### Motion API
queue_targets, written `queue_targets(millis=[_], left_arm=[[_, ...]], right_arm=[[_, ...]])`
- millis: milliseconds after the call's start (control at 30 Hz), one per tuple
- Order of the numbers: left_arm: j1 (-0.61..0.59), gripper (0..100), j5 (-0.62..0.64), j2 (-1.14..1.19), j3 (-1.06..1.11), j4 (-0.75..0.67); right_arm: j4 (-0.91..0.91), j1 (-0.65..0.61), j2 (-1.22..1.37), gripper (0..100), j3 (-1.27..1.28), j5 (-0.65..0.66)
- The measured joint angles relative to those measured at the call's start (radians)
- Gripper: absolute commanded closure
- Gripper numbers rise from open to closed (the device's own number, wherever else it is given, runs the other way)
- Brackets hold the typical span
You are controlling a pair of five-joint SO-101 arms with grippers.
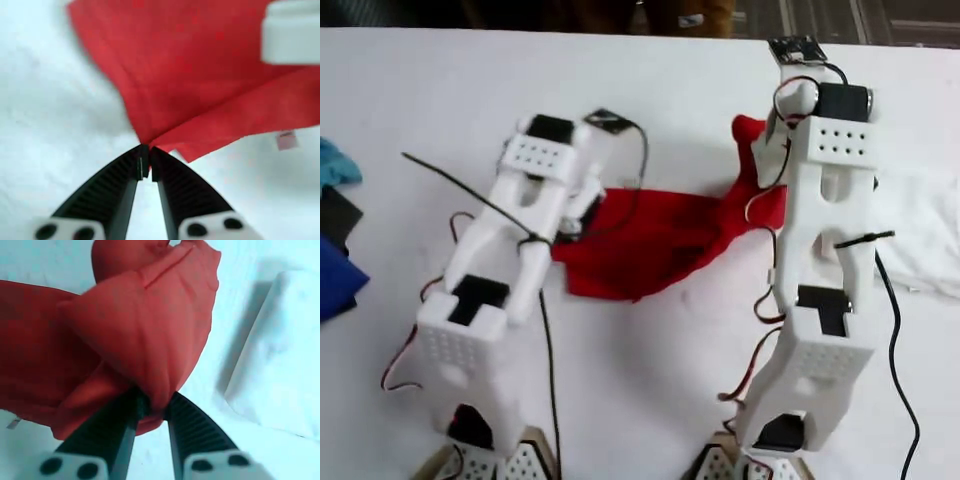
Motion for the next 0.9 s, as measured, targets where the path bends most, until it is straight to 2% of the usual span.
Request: queue_targets(millis=[267,667,900], left_arm=[[-0.066,98,0.002,0.005,0.0,0.084],[-0.066,98,0.066,0.006,0.0,0.114],[-0.066,98,0.069,0.006,0.061,0.098]], right_arm=[[-0.038,-0.055,0.021,97.8,0.233,0.0],[-0.466,-0.089,-0.152,97.8,0.833,0.0],[-0.635,-0.089,-0.334,97.8,1.083,0.0]])
